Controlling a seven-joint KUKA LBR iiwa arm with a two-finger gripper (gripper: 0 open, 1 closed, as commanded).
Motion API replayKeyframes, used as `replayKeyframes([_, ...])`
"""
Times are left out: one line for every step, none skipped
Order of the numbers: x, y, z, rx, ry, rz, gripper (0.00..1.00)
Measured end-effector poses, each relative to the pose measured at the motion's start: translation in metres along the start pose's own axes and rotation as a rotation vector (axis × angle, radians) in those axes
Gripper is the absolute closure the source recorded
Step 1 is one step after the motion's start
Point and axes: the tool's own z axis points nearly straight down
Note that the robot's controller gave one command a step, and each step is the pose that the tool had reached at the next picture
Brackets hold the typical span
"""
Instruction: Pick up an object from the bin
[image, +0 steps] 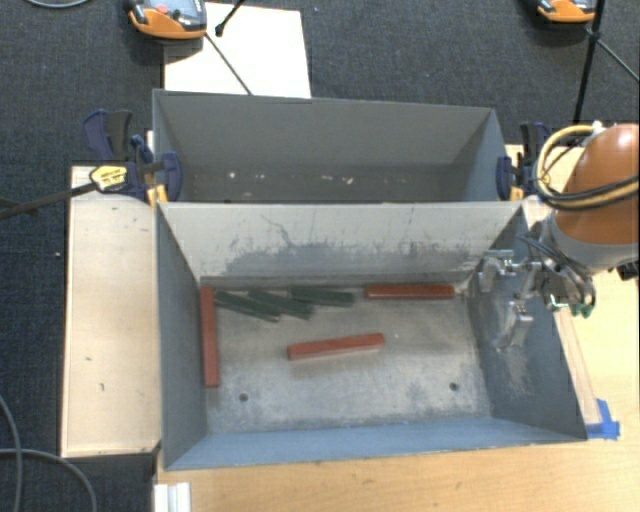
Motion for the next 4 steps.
replayKeyframes([-0.002,0.0,-0.005,0.002,-0.008,-0.004,0.0])
replayKeyframes([-0.016,0.065,0.061,0.003,-0.011,-0.109,0.0])
replayKeyframes([0.002,0.154,0.086,0.002,-0.006,-0.307,0.0])
replayKeyframes([-0.012,0.161,0.05,0.001,-0.008,-0.292,0.0])
